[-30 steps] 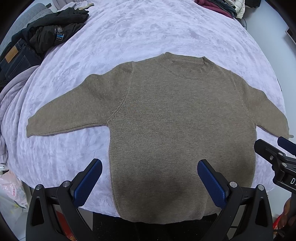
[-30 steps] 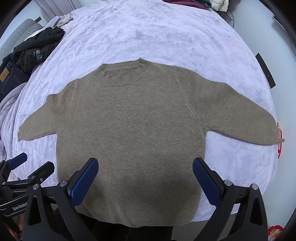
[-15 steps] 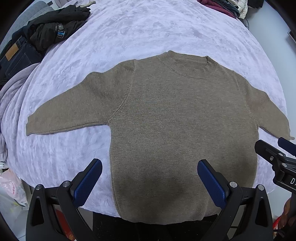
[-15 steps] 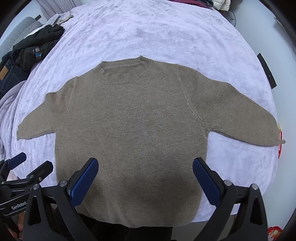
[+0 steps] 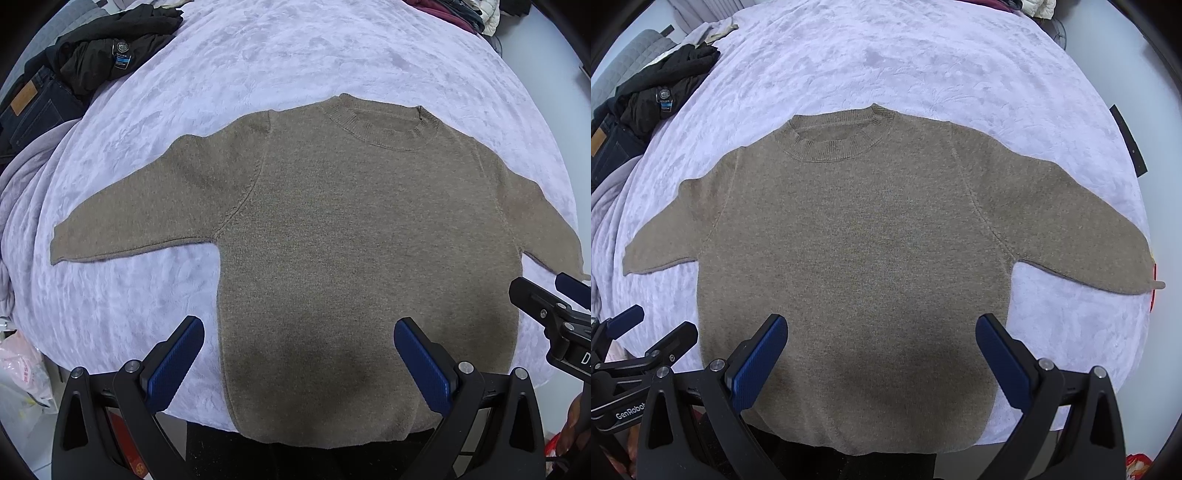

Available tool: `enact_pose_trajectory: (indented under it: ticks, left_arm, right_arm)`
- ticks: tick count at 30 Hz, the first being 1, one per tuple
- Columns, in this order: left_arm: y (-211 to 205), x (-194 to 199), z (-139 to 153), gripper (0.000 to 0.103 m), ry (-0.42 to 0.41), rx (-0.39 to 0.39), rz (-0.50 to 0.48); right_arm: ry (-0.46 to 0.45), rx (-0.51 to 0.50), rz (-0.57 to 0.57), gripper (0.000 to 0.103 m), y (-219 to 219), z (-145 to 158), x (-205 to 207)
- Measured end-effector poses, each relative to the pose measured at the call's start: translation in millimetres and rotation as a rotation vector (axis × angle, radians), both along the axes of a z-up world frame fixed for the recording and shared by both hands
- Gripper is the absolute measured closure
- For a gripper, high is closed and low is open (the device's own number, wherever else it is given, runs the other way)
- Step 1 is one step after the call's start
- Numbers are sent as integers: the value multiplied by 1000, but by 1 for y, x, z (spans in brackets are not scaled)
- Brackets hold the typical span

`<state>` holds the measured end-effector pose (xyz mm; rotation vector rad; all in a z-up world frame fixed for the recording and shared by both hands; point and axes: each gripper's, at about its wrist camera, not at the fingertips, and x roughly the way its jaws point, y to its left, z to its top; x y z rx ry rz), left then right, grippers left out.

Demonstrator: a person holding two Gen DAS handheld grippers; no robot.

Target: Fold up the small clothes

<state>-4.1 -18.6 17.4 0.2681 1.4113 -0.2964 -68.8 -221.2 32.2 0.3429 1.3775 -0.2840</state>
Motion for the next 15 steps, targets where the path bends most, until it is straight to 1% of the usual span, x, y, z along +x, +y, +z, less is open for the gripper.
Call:
enact_pose_trajectory:
  ticks: [5, 15]
  left_arm:
    - [1, 2, -5, 0, -3, 2, 4]
    - [-2, 2, -30, 0, 8, 11, 12]
  right_arm:
    - [6, 2, 0, 1, -2, -4, 2]
    - [34, 19, 1, 1, -5, -27, 5]
